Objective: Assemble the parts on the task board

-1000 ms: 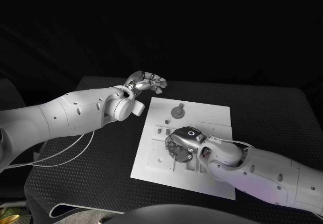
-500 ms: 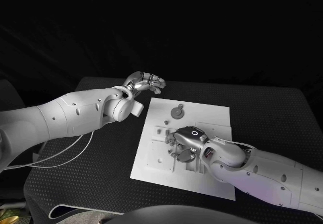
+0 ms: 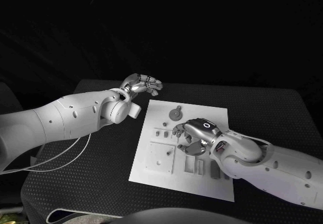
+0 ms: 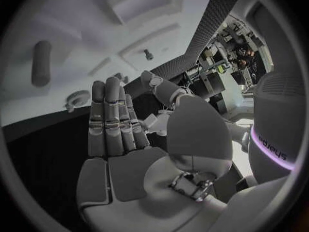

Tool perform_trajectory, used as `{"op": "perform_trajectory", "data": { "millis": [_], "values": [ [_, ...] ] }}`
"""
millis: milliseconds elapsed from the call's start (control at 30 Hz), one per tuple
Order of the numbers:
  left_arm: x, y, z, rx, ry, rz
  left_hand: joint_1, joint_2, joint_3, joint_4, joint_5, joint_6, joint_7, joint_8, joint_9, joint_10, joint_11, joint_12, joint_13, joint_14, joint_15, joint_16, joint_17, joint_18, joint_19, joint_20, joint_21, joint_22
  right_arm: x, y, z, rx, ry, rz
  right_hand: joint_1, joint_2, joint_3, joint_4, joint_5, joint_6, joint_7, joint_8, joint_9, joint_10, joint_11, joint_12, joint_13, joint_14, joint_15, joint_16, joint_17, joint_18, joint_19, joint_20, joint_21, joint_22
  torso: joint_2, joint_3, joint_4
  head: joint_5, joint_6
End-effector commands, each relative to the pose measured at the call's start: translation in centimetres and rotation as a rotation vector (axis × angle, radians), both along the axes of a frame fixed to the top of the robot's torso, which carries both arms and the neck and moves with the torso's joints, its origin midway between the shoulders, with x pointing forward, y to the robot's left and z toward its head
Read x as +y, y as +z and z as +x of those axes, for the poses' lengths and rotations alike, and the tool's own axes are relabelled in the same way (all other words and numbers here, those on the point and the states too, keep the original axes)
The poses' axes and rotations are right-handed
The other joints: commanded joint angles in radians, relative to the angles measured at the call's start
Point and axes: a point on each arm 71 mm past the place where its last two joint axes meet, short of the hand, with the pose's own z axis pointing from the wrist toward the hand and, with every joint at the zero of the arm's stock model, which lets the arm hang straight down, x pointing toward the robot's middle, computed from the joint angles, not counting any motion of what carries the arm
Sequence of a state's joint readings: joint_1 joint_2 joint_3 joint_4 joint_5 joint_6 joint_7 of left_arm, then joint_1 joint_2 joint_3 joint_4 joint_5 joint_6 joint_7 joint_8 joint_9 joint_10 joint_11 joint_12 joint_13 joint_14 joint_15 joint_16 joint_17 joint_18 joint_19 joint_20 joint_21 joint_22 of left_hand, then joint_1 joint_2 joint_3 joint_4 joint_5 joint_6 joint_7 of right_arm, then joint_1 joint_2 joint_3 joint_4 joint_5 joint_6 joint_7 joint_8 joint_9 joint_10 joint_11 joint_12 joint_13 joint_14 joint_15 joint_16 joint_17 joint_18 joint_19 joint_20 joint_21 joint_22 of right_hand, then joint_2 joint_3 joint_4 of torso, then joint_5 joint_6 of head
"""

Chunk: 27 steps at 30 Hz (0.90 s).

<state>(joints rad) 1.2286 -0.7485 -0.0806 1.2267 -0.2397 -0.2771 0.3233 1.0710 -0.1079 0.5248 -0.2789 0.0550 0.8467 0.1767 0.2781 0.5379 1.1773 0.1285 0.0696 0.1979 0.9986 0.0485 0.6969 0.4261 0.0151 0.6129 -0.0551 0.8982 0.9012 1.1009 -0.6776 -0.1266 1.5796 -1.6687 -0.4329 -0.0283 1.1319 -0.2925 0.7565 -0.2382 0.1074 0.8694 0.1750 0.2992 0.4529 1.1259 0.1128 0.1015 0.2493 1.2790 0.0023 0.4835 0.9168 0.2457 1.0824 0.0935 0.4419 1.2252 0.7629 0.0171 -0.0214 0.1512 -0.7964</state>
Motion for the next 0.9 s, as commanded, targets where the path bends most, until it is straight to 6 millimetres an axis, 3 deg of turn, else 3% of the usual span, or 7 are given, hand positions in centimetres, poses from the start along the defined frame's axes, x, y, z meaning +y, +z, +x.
{"op": "perform_trajectory", "data": {
  "millis": [33, 200, 433, 500, 567, 733, 900],
  "values": [
    [0.1, 0.1, 0.1, -0.008, -0.004, -0.008, -0.003, -0.007, -0.003, 0.002, -0.004, -0.006, 0.002, -0.003, 0.001, -0.004, 0.0, 0.0, -0.001, 0.008, 0.003, -0.006, 0.001, 0.012, -0.002, 0.007, -0.006, 0.001, -1.0, 1.3, 0.2, 0.079, 0.011, 0.051, 0.013, 0.002, 0.014, 0.008, -0.002, 0.012, -0.003, 0.009, 0.001, 0.016, -0.004, 0.01, 0.002, 0.019, -0.006, 0.012, 0.013, 0.016, 0.022, -0.009, 0.012, 0.006, 0.0, 0.0, -0.0014, -0.005, 0.006],
    [0.3, 0.1, 0.2, -0.009, 0.004, -0.005, -0.003, -0.006, -0.003, 0.002, -0.004, -0.004, 0.001, -0.001, 0.002, -0.002, -0.001, 0.002, -0.001, 0.009, 0.002, -0.007, 0.003, 0.012, -0.002, 0.007, -0.006, 0.002, -4.1, 3.2, 1.3, 0.096, -0.018, -0.021, -0.007, 0.011, -0.026, 0.004, 0.037, 0.01, -0.006, 0.009, -0.005, 0.013, -0.006, 0.006, -0.004, 0.03, -0.008, 0.037, 0.058, 0.016, 0.038, -0.02, 0.033, 0.027, -0.004, 0.0, -0.0062, -0.006, 0.01],
    [0.1, 0.0, 0.4, -0.009, 0.002, -0.005, -0.003, -0.006, -0.003, 0.002, -0.004, -0.004, 0.001, -0.001, 0.002, -0.002, -0.001, 0.002, -0.001, 0.009, 0.002, -0.007, 0.003, 0.012, -0.002, 0.007, -0.006, 0.002, -6.7, 2.5, 2.5, 0.109, -0.076, -0.097, -0.023, 0.017, -0.096, -0.011, 0.08, 0.004, -0.011, 0.01, -0.012, -0.001, -0.003, -0.004, -0.016, 0.031, -0.006, 0.096, 0.122, 0.016, 0.056, -0.036, 0.071, 0.066, -0.007, 0.0007, -0.01, -0.006, 0.009],
    [0.0, 0.0, 0.4, -0.009, 0.0, -0.006, -0.003, -0.006, -0.003, 0.002, -0.004, -0.004, 0.001, -0.001, 0.002, -0.002, -0.001, 0.002, -0.001, 0.009, 0.002, -0.007, 0.003, 0.012, -0.001, 0.007, -0.006, 0.002, -7.2, 2.2, 2.7, 0.104, -0.09, -0.122, -0.026, 0.015, -0.101, -0.01, 0.08, 0.002, -0.012, 0.009, -0.013, -0.005, -0.002, -0.007, -0.018, 0.029, -0.005, 0.105, 0.128, 0.016, 0.057, -0.037, 0.075, 0.071, -0.006, 0.002, -0.0092, -0.009, 0.011],
    [0.0, 0.0, 0.4, -0.01, 0.001, -0.006, -0.003, -0.006, -0.003, 0.003, -0.004, -0.004, 0.001, -0.001, 0.002, -0.002, -0.001, 0.002, -0.001, 0.009, 0.003, -0.007, 0.004, 0.012, -0.001, 0.007, -0.006, 0.002, -7.7, 1.9, 2.9, 0.097, -0.101, -0.161, -0.024, 0.011, -0.1, -0.005, 0.068, 0.002, -0.013, 0.009, -0.015, -0.009, -0.001, -0.01, -0.021, 0.026, -0.004, 0.114, 0.134, 0.016, 0.057, -0.039, 0.078, 0.075, -0.005, 0.001, -0.0073, -0.015, 0.014],
    [0.0, 0.0, 0.4, -0.009, 0.001, -0.005, -0.003, -0.005, -0.003, 0.003, -0.004, -0.004, 0.001, -0.001, 0.002, -0.002, -0.001, 0.002, -0.001, 0.009, 0.003, -0.008, 0.004, 0.012, -0.001, 0.007, -0.006, 0.003, -8.0, 1.1, 3.0, 0.095, -0.106, -0.215, -0.023, 0.009, -0.099, -0.001, 0.059, 0.003, -0.014, 0.011, -0.015, -0.009, 0.0, -0.01, -0.023, 0.024, -0.003, 0.12, 0.137, 0.016, 0.058, -0.039, 0.081, 0.078, -0.007, 0.0013, -0.0108, -0.014, 0.013],
    [0.0, 0.0, 0.4, -0.009, -0.001, -0.006, -0.003, -0.005, -0.003, 0.003, -0.004, -0.004, 0.001, -0.001, 0.002, -0.002, -0.001, 0.002, -0.001, 0.009, 0.003, -0.008, 0.004, 0.012, -0.001, 0.007, -0.006, 0.003, -7.9, 0.4, 3.2, 0.084, -0.111, -0.232, -0.008, 0.008, -0.082, 0.004, 0.036, 0.009, -0.018, 0.015, -0.016, -0.005, -0.002, -0.008, -0.025, 0.022, -0.004, 0.13, 0.141, 0.016, 0.059, -0.041, 0.084, 0.083, -0.005, 0.0023, -0.0103, -0.016, 0.012]
  ]
}}
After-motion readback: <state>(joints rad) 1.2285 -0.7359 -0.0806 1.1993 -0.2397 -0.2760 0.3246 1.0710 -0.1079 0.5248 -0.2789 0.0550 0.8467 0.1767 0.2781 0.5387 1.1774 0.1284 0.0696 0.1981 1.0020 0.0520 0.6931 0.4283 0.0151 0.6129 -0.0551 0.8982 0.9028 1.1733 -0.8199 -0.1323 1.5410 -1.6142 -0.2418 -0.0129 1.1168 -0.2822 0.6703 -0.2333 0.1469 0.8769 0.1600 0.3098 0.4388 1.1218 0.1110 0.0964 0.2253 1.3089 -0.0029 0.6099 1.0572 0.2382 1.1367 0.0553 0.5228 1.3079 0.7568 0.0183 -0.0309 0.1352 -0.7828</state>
